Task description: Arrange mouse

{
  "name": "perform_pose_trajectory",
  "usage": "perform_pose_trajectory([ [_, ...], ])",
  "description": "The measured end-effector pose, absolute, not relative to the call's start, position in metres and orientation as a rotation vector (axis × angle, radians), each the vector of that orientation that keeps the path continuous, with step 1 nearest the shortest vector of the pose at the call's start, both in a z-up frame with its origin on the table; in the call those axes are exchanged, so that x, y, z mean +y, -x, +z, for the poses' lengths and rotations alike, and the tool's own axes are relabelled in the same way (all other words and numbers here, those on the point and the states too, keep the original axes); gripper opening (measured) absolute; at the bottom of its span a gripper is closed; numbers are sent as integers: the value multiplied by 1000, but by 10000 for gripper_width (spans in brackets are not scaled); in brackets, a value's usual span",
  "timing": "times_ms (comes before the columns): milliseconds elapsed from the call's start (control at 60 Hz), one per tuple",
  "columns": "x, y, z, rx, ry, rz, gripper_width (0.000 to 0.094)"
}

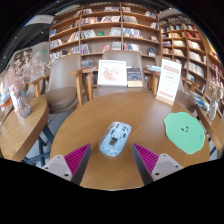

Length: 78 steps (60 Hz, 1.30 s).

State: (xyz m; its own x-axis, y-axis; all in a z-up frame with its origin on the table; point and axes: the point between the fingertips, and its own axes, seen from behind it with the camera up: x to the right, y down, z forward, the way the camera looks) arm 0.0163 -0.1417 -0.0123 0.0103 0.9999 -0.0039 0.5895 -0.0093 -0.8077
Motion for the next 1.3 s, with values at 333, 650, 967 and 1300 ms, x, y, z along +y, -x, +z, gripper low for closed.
perform_pose_trajectory([
  [333, -151, 33, -12, -1653, 1674, 846, 858],
  [650, -152, 50, -12, -1651, 1686, 867, 778],
  [967, -137, 51, 24, -1655, 1559, 855, 437],
  [1300, 20, 51, 122, -1516, 1528, 855, 438],
])
